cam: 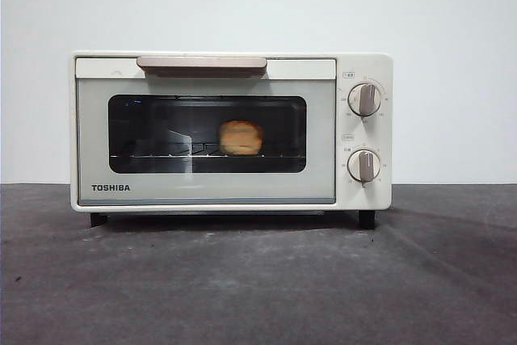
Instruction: The left arm flap open the oven, the right arm pick bread and place it into oven, the left arm flap close the oven
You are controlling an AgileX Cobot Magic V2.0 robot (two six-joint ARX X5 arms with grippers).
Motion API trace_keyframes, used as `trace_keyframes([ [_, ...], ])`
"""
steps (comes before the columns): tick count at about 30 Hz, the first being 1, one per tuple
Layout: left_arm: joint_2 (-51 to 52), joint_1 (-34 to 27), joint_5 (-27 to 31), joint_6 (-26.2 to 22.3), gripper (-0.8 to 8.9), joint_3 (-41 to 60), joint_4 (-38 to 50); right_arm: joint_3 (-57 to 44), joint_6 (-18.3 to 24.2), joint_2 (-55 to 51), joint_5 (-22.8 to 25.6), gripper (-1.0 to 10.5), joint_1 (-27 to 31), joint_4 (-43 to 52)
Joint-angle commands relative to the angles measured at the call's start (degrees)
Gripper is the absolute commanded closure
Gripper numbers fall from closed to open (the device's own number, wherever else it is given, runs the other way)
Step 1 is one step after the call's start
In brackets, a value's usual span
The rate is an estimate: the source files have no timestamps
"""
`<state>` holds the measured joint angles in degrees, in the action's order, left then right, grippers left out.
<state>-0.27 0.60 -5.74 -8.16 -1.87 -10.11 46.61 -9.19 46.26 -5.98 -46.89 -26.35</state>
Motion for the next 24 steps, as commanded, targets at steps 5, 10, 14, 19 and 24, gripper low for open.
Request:
trace_keyframes([
  [5,0.1,0.0,0.2,0.3,7.97,1.2,-0.4,0.7,0.6,0.4,0.1,9.4,-0.6,0.6],
  [10,0.1,0.0,0.2,0.3,7.97,1.2,-0.4,0.5,4.9,-1.9,1.5,9.4,3.8,0.6],
  [14,0.1,0.0,0.2,0.3,7.97,1.2,-0.3,-0.6,5.2,-6.2,1.2,9.4,11.9,0.8],
  [19,0.1,0.0,0.2,0.3,7.97,1.2,-0.4,-5.8,8.1,-13.0,1.3,9.4,23.8,5.2],
  [24,0.1,-0.1,0.2,0.3,7.97,1.2,-0.4,-16.0,9.5,-21.2,1.3,9.4,34.5,15.7],
])
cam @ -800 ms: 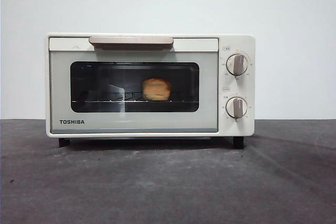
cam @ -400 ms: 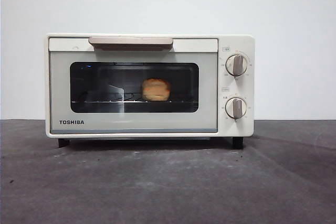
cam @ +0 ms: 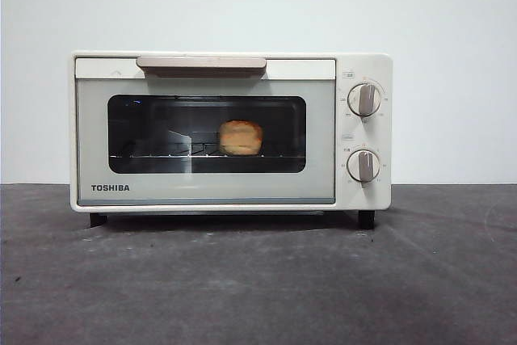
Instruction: The left arm flap open the oven, the right arm pick bread and place it into oven, the left arm flap close the oven
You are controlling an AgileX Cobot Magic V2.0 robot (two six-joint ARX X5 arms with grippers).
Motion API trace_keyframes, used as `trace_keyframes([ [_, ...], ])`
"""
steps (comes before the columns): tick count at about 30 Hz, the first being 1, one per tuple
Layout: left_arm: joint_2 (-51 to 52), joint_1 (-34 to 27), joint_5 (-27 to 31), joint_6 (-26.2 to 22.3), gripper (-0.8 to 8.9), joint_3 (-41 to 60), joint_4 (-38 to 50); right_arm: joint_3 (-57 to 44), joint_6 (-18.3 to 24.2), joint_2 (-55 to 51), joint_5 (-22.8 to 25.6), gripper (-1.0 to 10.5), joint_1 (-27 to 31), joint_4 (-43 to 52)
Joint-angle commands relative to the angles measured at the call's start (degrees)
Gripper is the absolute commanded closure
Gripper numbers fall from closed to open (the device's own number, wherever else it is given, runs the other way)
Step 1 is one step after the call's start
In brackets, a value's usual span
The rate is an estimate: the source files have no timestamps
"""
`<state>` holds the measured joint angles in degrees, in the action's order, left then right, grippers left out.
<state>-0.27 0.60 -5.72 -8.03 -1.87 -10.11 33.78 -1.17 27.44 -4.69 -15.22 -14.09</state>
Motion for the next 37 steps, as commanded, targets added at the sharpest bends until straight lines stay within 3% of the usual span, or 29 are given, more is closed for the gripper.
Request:
trace_keyframes([
  [1,0.1,0.0,0.2,0.2,7.97,1.2,-0.4,-5.1,1.4,-3.8,0.0,9.4,4.4,5.0],
  [10,0.1,-0.1,0.2,0.2,7.97,1.2,-0.3,-22.0,1.4,-16.4,0.2,9.4,13.9,17.4],
  [21,0.1,0.0,0.2,0.2,7.97,1.2,-0.4,-32.3,0.2,-25.8,0.3,9.4,16.5,18.3],
  [37,0.1,-0.1,0.2,0.2,7.97,1.2,-0.3,-33.3,-0.4,-27.2,2.2,9.4,16.5,3.5],
])
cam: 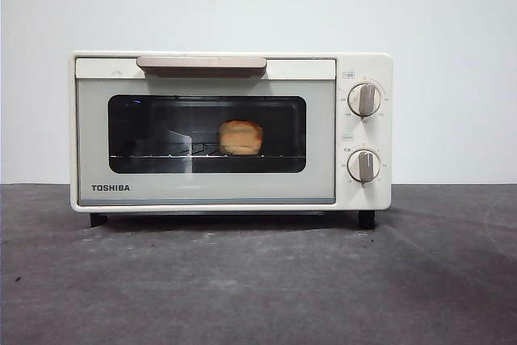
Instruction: The left arm flap open the oven, the right arm pick bread and place it into oven, the left arm flap close the oven
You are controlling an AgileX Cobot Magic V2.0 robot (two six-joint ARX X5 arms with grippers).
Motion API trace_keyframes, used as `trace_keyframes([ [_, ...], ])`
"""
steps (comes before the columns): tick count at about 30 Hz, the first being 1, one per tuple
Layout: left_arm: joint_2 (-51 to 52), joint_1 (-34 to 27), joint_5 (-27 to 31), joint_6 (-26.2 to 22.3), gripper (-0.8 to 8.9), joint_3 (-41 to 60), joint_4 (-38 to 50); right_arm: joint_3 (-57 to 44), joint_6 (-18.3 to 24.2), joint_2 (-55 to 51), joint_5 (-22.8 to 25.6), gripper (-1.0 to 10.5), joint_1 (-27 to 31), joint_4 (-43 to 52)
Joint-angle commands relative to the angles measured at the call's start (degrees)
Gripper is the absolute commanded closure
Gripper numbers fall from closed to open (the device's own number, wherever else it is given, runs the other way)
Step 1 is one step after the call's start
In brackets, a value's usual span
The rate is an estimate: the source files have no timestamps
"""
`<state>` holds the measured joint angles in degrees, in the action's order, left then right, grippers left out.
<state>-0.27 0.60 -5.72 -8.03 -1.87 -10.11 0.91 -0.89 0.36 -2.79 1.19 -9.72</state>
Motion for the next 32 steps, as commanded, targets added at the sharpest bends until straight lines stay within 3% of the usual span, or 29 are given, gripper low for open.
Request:
trace_keyframes([
  [1,0.1,-0.1,0.2,0.2,7.97,1.2,-0.4,-0.4,-0.6,-0.2,0.2,9.4,0.1,-0.1],
  [10,0.1,-0.1,0.2,0.2,7.97,1.2,-0.4,-0.4,-0.6,-0.2,0.2,9.4,0.1,4.4],
  [32,0.1,-0.1,0.2,0.2,7.97,1.2,-0.3,-0.4,-0.6,-0.2,0.2,9.4,0.1,4.4],
])
